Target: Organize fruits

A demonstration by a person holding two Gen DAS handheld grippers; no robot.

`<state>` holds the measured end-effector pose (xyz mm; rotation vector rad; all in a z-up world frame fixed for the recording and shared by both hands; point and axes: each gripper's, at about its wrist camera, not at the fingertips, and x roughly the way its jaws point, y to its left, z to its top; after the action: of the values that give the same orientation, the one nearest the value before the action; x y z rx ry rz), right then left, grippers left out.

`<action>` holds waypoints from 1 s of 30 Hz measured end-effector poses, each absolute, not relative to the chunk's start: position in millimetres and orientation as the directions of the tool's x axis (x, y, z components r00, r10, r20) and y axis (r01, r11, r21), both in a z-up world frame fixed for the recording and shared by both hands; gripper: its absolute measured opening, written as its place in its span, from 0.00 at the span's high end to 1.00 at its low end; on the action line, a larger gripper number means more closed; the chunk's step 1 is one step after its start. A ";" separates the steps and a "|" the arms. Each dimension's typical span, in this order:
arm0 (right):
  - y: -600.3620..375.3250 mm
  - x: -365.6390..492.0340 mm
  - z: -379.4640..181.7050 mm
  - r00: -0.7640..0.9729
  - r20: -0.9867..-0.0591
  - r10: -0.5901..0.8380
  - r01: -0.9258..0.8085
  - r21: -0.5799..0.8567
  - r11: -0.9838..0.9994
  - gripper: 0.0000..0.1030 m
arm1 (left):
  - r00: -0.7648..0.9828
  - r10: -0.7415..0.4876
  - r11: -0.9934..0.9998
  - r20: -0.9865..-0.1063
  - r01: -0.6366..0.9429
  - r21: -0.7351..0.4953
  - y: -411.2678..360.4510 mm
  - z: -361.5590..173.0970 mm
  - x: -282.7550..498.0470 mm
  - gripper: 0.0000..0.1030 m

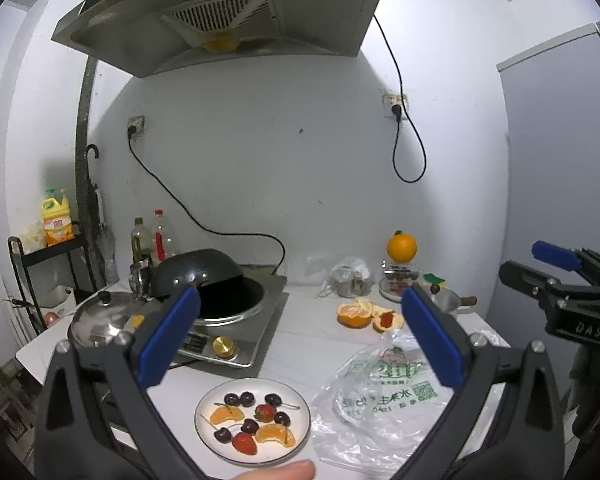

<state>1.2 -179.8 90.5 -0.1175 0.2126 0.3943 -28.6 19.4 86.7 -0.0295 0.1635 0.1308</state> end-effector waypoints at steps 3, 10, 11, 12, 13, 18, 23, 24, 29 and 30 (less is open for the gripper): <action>-182.8 2.2 87.2 0.901 -0.232 0.367 -0.391 -0.070 0.918 0.20 | 0.978 0.124 0.992 -0.165 -0.129 -0.016 17.5 85.5 -26.4 0.01; -186.6 4.1 86.5 0.902 -0.233 0.365 -0.389 -0.068 0.919 0.20 | 0.979 0.120 0.992 -0.168 -0.124 -0.016 15.4 84.0 -24.3 0.01; -187.4 4.6 86.9 0.902 -0.233 0.364 -0.389 -0.068 0.919 0.20 | 0.979 0.120 0.992 -0.168 -0.124 -0.015 14.4 83.8 -24.1 0.01; -187.8 5.0 86.8 0.902 -0.234 0.364 -0.388 -0.069 0.919 0.20 | 0.979 0.120 0.992 -0.167 -0.125 -0.015 14.4 84.2 -23.7 0.01; -188.5 5.9 86.9 0.902 -0.235 0.363 -0.388 -0.069 0.919 0.20 | 0.979 0.119 0.992 -0.168 -0.123 -0.014 13.6 84.1 -22.6 0.01; -190.1 8.6 86.5 0.901 -0.239 0.363 -0.388 -0.068 0.919 0.20 | 0.979 0.119 0.992 -0.167 -0.124 -0.014 13.1 84.4 -17.3 0.01; -191.5 13.6 87.1 0.897 -0.240 0.371 -0.396 -0.063 0.916 0.20 | 0.978 0.131 0.991 -0.164 -0.134 -0.005 11.7 84.9 -13.6 0.01; -192.6 14.8 87.1 0.897 -0.237 0.373 -0.397 -0.059 0.916 0.20 | 0.977 0.132 0.991 -0.165 -0.135 -0.003 11.1 84.9 -12.3 0.01; -198.2 19.6 86.1 0.893 -0.235 0.383 -0.405 -0.053 0.913 0.20 | 0.975 0.137 0.990 -0.174 -0.139 -0.002 6.6 83.2 -5.2 0.01; -199.3 21.1 85.8 0.892 -0.237 0.385 -0.408 -0.052 0.912 0.20 | 0.975 0.136 0.990 -0.176 -0.139 -0.001 5.2 82.6 -4.1 0.01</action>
<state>21.1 -199.3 85.8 -0.1011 0.2250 0.4122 -4.1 5.2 82.6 -0.0131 0.1767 0.1388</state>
